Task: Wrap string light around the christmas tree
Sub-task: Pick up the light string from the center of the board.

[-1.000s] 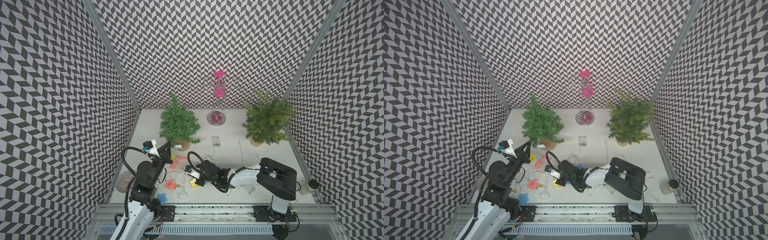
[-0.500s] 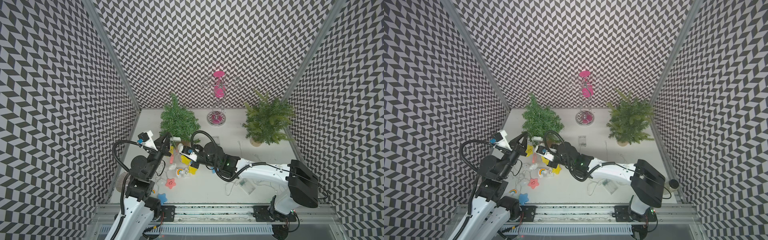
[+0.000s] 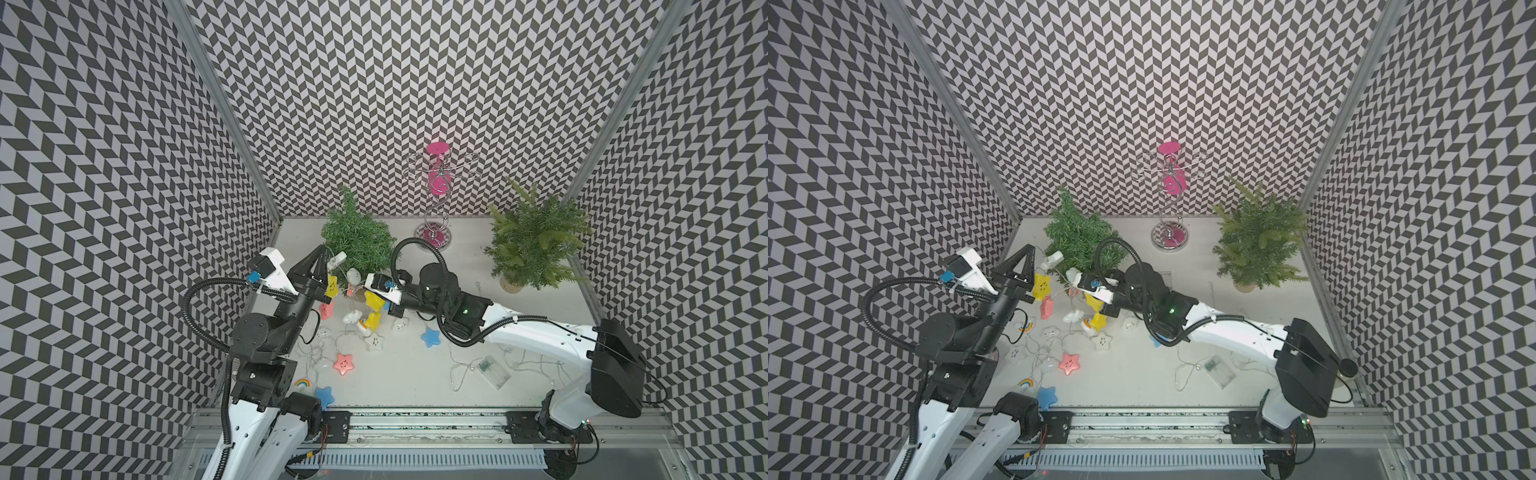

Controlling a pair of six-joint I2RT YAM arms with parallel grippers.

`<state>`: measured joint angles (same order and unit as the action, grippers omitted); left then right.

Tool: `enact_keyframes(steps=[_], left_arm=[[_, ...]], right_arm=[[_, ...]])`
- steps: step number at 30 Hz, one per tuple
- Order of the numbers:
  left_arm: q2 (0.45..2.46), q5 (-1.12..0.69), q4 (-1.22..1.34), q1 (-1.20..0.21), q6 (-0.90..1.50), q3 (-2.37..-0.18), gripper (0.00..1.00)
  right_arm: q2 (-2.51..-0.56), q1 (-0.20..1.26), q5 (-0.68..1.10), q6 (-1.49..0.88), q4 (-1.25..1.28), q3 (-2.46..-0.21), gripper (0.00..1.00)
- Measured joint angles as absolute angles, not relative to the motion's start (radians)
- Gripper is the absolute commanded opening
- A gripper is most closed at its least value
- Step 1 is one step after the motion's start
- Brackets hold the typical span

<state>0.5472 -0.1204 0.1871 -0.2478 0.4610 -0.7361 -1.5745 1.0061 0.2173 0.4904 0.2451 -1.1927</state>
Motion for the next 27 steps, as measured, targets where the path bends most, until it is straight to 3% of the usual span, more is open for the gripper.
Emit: enact_keyframes(steps=[15,27], left_arm=[[0.68,-0.009,0.19,-0.246,0.381,-0.925,0.0],[0.787,0.052,0.187,-0.178,0.34,-1.02,0.0]], right_arm=[[-1.586,0.974,0.304,0.601,0.141,-1.434,0.0],[-1.812,0.963,0.325,0.67,0.023,-1.802,0.0]])
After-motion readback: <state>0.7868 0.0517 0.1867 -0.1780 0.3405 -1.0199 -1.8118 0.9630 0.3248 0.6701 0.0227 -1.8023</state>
